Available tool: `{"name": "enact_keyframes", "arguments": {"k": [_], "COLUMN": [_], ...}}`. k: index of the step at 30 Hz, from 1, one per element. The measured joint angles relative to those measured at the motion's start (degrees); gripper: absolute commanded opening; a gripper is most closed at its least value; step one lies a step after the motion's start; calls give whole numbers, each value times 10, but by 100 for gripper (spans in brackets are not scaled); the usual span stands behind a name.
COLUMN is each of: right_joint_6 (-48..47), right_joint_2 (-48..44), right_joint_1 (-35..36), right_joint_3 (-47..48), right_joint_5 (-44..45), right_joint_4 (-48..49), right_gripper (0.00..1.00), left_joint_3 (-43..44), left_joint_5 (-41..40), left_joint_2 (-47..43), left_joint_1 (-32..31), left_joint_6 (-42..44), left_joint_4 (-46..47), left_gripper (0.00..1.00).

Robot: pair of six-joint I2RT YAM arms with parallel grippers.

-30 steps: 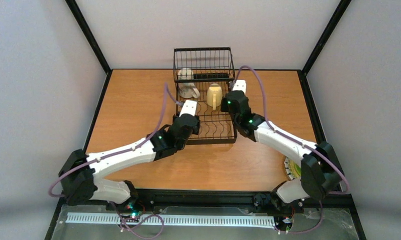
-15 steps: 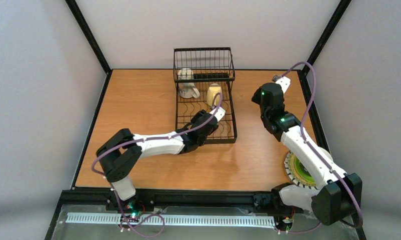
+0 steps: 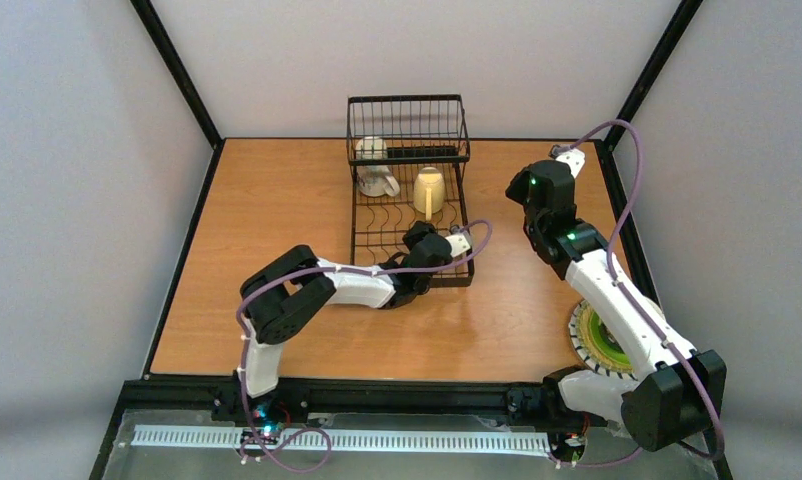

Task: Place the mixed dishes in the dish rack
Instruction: Adjust the cup in the dish rack.

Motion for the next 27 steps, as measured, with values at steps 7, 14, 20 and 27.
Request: {"name": "enact_keyframes", "arguments": {"k": [7,14,20,27], "right_joint_6": [0,-2,-4,-4], "right_joint_2": [0,0,0,6], "right_joint_1": [-2,-2,-2,-2], "right_joint_3": [2,6,8,9], "right_joint_5": [-3,-4,-3,-4], "right_joint_4": [0,0,0,1], "right_gripper": [70,70,70,70], "left_joint_3": [35,75,101,131], "left_joint_5": [-11,-17,-16,-2], "left_joint_2": [46,92,121,129], "left_joint_1": [0,0,5,26], "left_joint_6": [75,108,115,116], "left_joint_4": [27,28,27,26], "left_gripper": [96,97,97,97]}}
